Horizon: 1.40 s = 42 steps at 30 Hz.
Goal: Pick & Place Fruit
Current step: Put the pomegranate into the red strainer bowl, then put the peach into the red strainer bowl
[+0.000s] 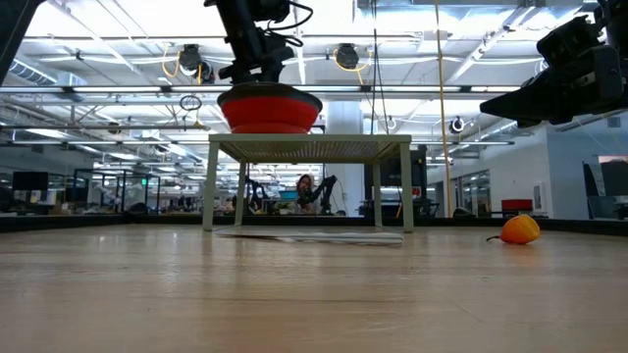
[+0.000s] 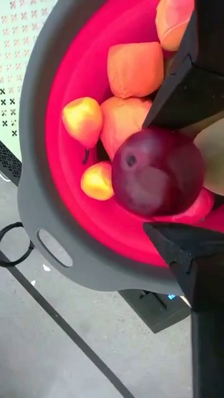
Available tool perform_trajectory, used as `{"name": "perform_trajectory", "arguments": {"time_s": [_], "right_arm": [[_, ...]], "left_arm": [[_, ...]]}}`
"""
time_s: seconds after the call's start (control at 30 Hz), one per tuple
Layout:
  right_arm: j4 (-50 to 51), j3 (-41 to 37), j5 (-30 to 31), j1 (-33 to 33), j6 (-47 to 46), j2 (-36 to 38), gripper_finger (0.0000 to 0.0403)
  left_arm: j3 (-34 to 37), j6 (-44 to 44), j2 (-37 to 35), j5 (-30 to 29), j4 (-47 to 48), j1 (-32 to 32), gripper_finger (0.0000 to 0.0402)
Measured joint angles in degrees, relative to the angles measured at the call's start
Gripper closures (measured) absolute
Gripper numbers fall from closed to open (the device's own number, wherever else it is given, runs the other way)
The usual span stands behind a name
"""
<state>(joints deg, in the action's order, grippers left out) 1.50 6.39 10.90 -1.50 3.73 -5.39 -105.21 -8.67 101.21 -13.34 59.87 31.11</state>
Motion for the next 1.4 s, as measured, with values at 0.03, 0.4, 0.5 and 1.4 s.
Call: {"name": "perform_trajectory", "arguments": {"time_s": [0.03,0.4,0.5,1.4], "right_arm": [[0.0,0.0,0.0,0.0,0.0,0.0,0.0403],[0.0,0.0,0.0,0.0,0.0,0.0,0.0403],[-0.4,0.0,0.0,0.0,0.0,0.0,0.0403],[-3.8,-0.1,-0.2,0.0,-4.6,0.0,0.0403]], "left_arm": [[0.0,0.2,0.0,0.0,0.0,0.0,0.0155],[0.0,3.1,0.0,-0.1,0.1,0.0,0.0111],[0.0,3.7,0.0,-0.1,0.1,0.0,0.0108],[0.0,-5.8,-13.9,1.3,-0.1,-4.5,0.0108]]}}
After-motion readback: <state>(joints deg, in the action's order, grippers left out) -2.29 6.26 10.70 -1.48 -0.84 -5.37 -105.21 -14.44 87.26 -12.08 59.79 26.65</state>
